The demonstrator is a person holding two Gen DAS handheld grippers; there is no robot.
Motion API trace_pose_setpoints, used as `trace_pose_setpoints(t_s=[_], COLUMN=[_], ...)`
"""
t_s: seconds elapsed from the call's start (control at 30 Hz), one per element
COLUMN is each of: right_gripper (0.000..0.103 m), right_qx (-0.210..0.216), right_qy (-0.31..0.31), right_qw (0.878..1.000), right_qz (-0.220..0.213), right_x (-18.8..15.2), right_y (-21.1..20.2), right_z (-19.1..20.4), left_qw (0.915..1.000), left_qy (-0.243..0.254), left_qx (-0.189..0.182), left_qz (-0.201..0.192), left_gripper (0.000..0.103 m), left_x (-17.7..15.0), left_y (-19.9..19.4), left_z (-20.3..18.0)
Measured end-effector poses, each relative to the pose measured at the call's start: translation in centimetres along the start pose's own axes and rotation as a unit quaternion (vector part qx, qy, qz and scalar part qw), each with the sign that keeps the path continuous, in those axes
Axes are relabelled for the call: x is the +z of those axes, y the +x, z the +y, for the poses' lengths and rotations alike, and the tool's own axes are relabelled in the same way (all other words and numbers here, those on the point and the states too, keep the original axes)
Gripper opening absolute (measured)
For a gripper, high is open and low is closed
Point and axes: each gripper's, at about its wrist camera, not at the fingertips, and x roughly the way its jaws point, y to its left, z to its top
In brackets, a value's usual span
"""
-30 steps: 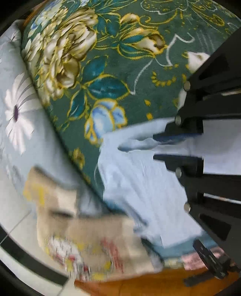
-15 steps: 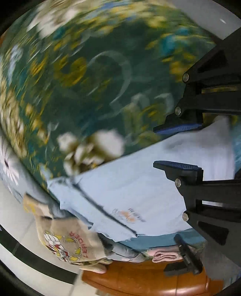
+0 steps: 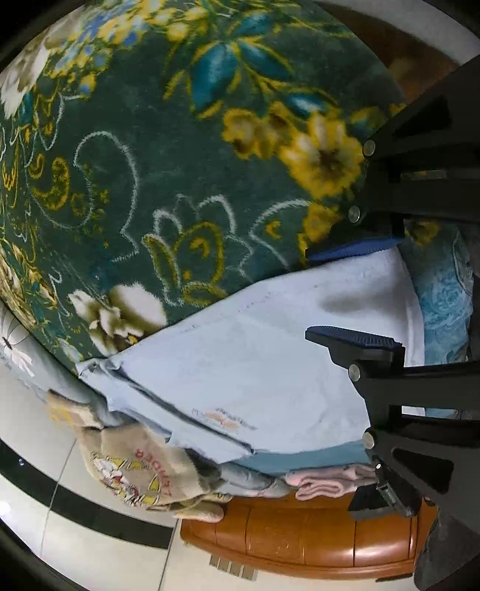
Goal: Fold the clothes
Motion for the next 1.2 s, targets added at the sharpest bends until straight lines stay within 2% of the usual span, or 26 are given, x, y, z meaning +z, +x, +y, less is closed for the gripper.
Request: trace_pose_setpoints(t_s=[0.07,0.17,0.23,0.3,0.33,0.37,0.4,0.43,0.5,0.63,0.7,0.9,1.03,1.2], right_gripper=[0.036,0.033,0.025,0.007,0.006,0.005,0.003,0.003,0.002,0.002,0.002,0.002,0.002,0.002], right_qx=[0.003,0.001,-0.002,-0.005,-0.007,-0.008,-0.010,-0.011,-0.013,0.021,0.048,0.108,0.117,0.095], right_qy=[-0.002,-0.004,-0.006,-0.008,-0.009,-0.010,-0.011,-0.012,-0.014,-0.024,-0.028,-0.044,-0.044,-0.040], right_qw=[1.000,1.000,1.000,1.000,1.000,1.000,1.000,1.000,1.000,0.999,0.998,0.990,0.989,0.992], right_qz=[0.002,0.003,0.003,0.004,0.004,0.005,0.005,0.005,0.005,-0.021,-0.041,-0.079,-0.084,-0.069], right_x=[-0.3,-0.4,-0.4,-0.5,-0.5,-0.5,-0.5,-0.5,-0.4,1.4,2.8,7.3,10.5,15.7], right_y=[0.1,0.0,-0.3,-0.6,-0.7,-0.9,-1.0,-1.2,-1.5,-3.9,-5.2,-7.3,-7.4,-4.7], right_z=[0.0,-0.1,0.1,0.2,0.2,0.3,0.3,0.4,0.6,3.0,4.8,10.9,13.1,14.8], left_qw=[0.9998,0.9994,0.9990,0.9989,0.9990,0.9990,0.9990,0.9989,0.9998,0.9970,0.9911,0.9755,0.9735,0.9763], left_qy=[-0.004,-0.012,-0.015,-0.008,-0.004,-0.001,0.001,0.000,-0.001,-0.002,0.004,0.028,0.041,0.061], left_qx=[-0.002,-0.014,-0.019,-0.016,-0.012,-0.001,0.009,0.008,-0.015,-0.060,-0.090,-0.128,-0.116,-0.071], left_qz=[0.021,0.028,0.037,0.043,0.044,0.044,0.045,0.046,0.014,-0.050,-0.098,-0.177,-0.193,-0.195], left_gripper=[0.053,0.053,0.053,0.050,0.047,0.031,0.000,0.002,0.001,0.001,0.001,0.001,0.001,0.001], left_x=[-0.5,-0.9,-1.2,-1.4,-1.4,-1.5,-1.6,-1.7,-1.0,0.2,1.9,7.1,10.7,16.5], left_y=[0.6,0.7,0.8,0.8,0.9,0.9,0.8,0.5,-0.9,-3.7,-6.4,-11.8,-12.9,-11.5], left_z=[0.1,0.5,0.7,0.5,0.4,0.4,0.4,0.8,0.4,-0.4,-1.7,-5.7,-6.8,-7.5])
